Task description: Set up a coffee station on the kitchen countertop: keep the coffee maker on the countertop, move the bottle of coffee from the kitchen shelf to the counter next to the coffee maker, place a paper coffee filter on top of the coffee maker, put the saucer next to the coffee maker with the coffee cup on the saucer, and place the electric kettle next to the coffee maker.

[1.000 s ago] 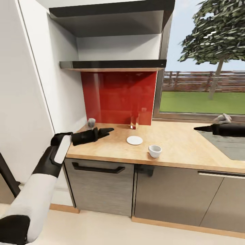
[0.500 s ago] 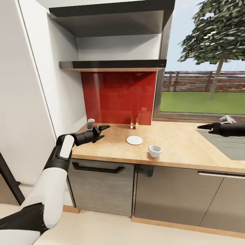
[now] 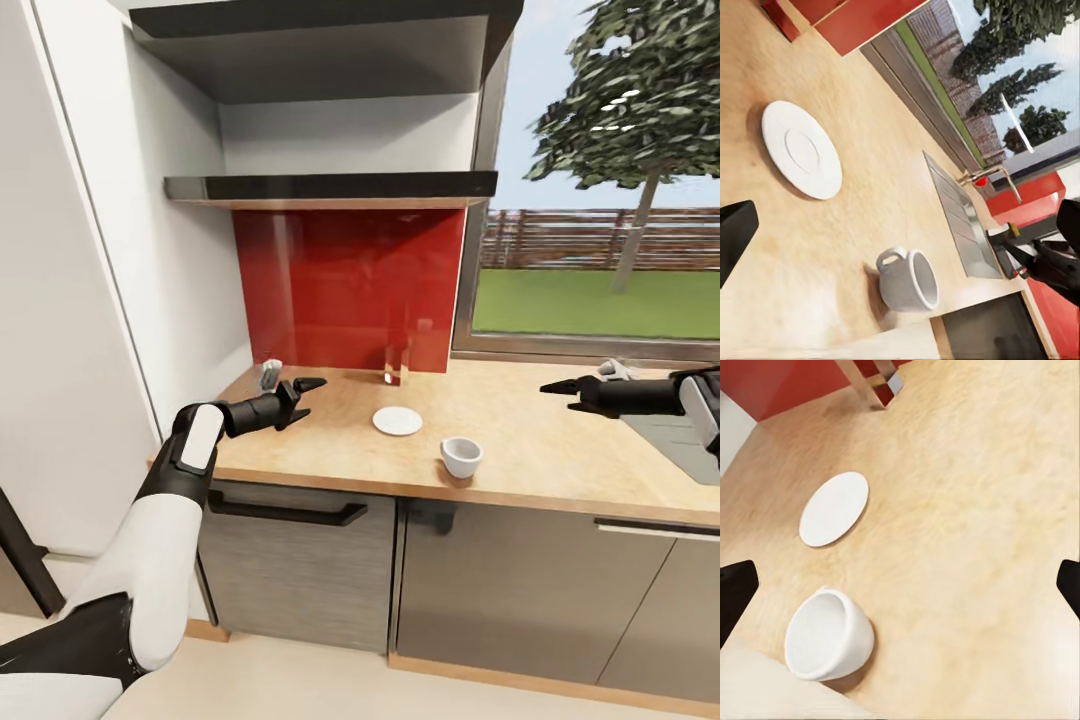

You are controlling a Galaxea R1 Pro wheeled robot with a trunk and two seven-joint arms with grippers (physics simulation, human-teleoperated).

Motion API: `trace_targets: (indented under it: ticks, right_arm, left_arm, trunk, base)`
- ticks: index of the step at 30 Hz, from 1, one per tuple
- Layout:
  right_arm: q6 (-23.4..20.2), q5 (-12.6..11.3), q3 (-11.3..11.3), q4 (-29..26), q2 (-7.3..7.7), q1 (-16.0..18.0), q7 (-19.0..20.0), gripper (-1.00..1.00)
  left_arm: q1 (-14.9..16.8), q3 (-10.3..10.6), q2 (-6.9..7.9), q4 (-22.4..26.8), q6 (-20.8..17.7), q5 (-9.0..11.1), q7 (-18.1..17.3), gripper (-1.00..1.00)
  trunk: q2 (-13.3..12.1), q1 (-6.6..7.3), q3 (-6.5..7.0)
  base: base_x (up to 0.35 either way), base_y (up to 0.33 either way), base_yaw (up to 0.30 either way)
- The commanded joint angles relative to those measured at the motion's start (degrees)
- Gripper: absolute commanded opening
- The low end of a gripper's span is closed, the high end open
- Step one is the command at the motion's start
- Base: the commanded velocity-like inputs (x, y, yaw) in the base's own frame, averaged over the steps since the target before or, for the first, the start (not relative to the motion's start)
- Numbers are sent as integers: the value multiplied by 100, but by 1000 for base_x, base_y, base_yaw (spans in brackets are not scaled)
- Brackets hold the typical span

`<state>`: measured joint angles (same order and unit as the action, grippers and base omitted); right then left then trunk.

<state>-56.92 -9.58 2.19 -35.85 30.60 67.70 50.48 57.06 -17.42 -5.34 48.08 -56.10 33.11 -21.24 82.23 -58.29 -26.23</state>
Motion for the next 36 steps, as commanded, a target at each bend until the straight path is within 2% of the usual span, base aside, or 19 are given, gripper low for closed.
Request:
trace_targets:
  ticks: [1,5,6,8,10,12,15,17,20,22,26,31,36]
  right_arm:
    - [-30,-13,8,4,-2,6,6,100]
    - [-24,-96,23,294,-229,6,6,100]
    - [-23,-308,29,412,-400,6,0,100]
    - [-22,-501,28,455,-490,6,-9,100]
    - [-17,-894,28,497,-633,15,-37,100]
    - [-15,-1070,27,513,-792,60,-139,100]
    - [-13,-1166,30,524,-920,121,-375,100]
    - [-13,-1274,34,537,-1069,326,-786,100]
    - [-12,-1305,35,545,-1129,414,-910,100]
    - [-12,-1323,36,550,-1231,473,-1011,100]
    - [-6,-1333,38,554,-1316,498,-1216,100]
    - [1,-1339,49,588,-1348,505,-1327,100]
    - [6,-1343,41,848,-1399,506,-1347,100]
  left_arm:
    - [7,-32,-8,-4,-40,-24,-37,100]
    - [7,6,-54,-357,-35,-24,-27,100]
    - [17,16,-143,-448,-34,-24,35,100]
    - [66,21,-179,-499,-34,-24,186,100]
    - [306,12,-214,-648,-42,-17,727,100]
    - [536,-2,-226,-883,-46,-12,1010,100]
    - [820,-51,-233,-1201,-45,-9,1159,100]
    - [1345,-268,-230,-1620,-43,-12,1271,100]
    - [1598,-351,-177,-1806,-42,-14,1301,100]
    - [1761,-410,-80,-2108,-42,-15,1317,100]
    - [1842,-525,-30,-2377,-40,-15,1322,100]
    - [1867,-595,-17,-2470,-36,-15,1320,100]
    - [1869,-610,-15,-2491,-34,-15,1317,100]
  trunk:
    - [5,0,-6]
    - [5,0,-6]
    - [5,0,-6]
    - [5,0,-6]
    - [5,0,-6]
    - [5,0,-6]
    - [5,0,-6]
    - [5,0,-6]
    - [5,0,-6]
    - [5,0,-6]
    - [5,0,-6]
    - [5,0,-6]
    - [5,0,-6]
  base:
    - [38,0,0]
    - [18,0,0]
    - [6,0,0]
    - [5,0,0]
    - [2,0,0]
    - [1,0,0]
    - [0,0,0]
    - [0,0,0]
    - [0,0,0]
    - [0,0,0]
    - [0,0,0]
    - [21,-5,0]
    - [182,-75,0]
